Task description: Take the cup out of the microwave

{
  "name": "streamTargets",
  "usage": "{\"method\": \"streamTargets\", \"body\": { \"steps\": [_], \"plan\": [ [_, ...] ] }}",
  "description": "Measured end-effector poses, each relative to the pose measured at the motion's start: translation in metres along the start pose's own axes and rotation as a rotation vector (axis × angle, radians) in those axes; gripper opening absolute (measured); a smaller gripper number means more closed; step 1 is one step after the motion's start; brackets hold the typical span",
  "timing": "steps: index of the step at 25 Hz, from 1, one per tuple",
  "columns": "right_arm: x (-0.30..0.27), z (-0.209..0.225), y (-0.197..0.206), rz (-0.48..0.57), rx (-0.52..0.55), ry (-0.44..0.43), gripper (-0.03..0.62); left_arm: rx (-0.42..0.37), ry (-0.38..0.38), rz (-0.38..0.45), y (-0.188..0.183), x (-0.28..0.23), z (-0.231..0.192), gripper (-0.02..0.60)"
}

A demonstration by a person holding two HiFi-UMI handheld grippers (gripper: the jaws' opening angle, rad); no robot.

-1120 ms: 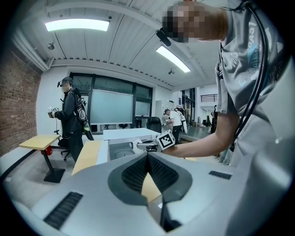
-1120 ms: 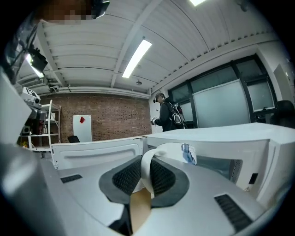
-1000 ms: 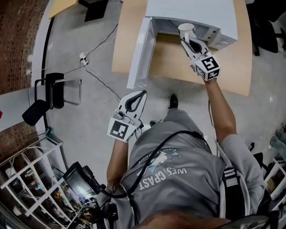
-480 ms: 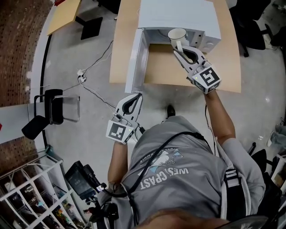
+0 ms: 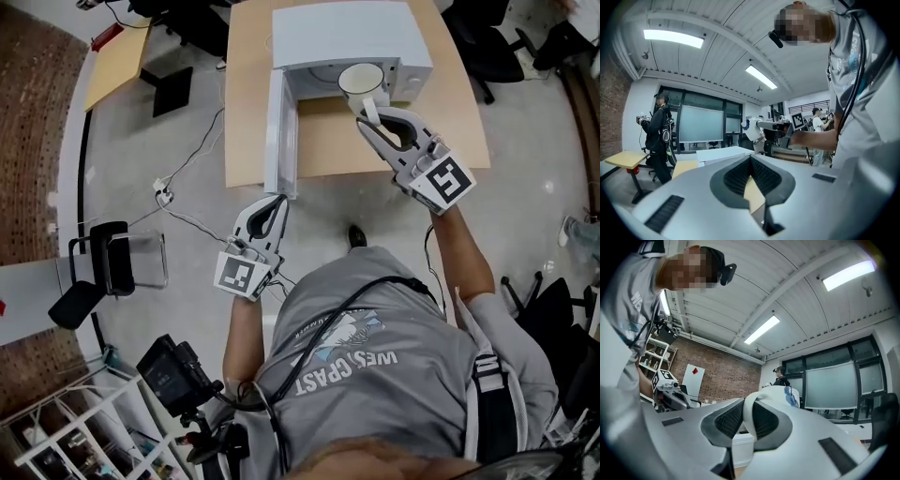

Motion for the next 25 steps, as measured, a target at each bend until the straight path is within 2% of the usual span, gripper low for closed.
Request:
{"method": "streamTargets", "body": {
  "steps": [3, 7, 11, 16, 23, 25],
  "plan": [
    [0.014, -0.022, -0.019, 0.018, 0.006, 0.026, 0.054, 0.004, 0.028, 0.059, -0.012, 0.016, 0.004, 0.043],
    [0.035, -0.058, -0.036, 0.045, -0.006, 0.043, 0.054, -0.024, 0.056, 0.075, -0.011, 0.040, 0.011, 0.043],
    [0.059, -0.091, -0.048, 0.038, 0.018, 0.079, 0.054, -0.053, 0.090, 0.077, -0.004, 0.060, 0.024, 0.043],
    [0.091, -0.133, -0.063, 0.022, 0.025, 0.117, 0.054, -0.066, 0.134, 0.119, -0.007, 0.086, 0.048, 0.043],
    [0.122, -0.175, -0.084, 0.064, 0.048, 0.171, 0.054, -0.088, 0.180, 0.099, 0.001, 0.107, 0.069, 0.043],
    [0.130, -0.184, -0.089, 0.075, 0.054, 0.188, 0.054, -0.095, 0.198, 0.125, -0.004, 0.110, 0.076, 0.043]
  ]
}}
Point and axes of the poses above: the fingertips, and each gripper's own axes: x backward along the fingers, z to its right, y out of its underside, the point moved 1 cm from there along x, backward along the fingers, and after that the axes turned 6 degrees about -z, right-handed, at the moved point
